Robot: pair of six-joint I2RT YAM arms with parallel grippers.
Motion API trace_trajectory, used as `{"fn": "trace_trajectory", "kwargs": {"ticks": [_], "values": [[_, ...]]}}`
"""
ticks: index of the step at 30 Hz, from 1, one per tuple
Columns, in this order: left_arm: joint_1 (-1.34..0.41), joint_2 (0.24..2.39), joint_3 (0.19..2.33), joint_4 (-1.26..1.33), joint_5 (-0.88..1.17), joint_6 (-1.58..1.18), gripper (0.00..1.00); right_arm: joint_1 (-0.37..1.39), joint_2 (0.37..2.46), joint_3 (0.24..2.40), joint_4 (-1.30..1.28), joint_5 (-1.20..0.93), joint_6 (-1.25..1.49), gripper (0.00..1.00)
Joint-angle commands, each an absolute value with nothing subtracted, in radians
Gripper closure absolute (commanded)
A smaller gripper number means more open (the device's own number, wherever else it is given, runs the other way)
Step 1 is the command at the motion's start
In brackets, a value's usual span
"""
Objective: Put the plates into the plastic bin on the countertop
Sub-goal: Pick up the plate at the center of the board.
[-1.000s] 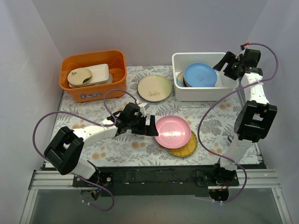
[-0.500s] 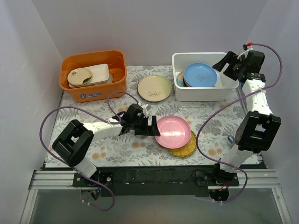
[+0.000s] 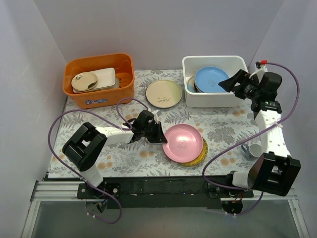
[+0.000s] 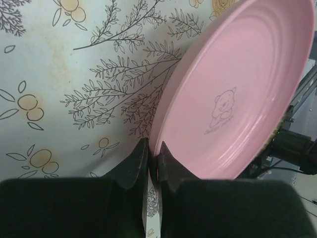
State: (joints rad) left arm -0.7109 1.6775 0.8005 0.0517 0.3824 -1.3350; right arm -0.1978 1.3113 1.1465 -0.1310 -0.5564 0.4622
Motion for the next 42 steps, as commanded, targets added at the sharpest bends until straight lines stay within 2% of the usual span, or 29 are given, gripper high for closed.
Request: {"fn": "trace_trajectory", "kwargs": {"ticks": [1, 7, 15, 42], "values": [[-0.715, 1.611, 0.819, 0.046, 0.336, -1.35, 1.0, -0.172, 1.218, 1.013, -0.017, -0.692, 0.52, 0.12], [-0.715, 1.568, 0.821, 0.034, 0.301, -1.341, 1.0, -0.112, 1.08, 0.709, 0.202, -0.762, 0.577, 0.12], [-0.713, 1.479, 0.859, 0.018, 0.246, -1.339, 1.0, -0.089, 1.031, 0.773, 0.043, -0.753, 0.453, 0.11], [-0.712, 1.453, 0.937, 0.04, 0.224, -1.399, 1.0, -0.018, 1.195, 0.796, 0.038, -0.845, 0.396, 0.14]]}}
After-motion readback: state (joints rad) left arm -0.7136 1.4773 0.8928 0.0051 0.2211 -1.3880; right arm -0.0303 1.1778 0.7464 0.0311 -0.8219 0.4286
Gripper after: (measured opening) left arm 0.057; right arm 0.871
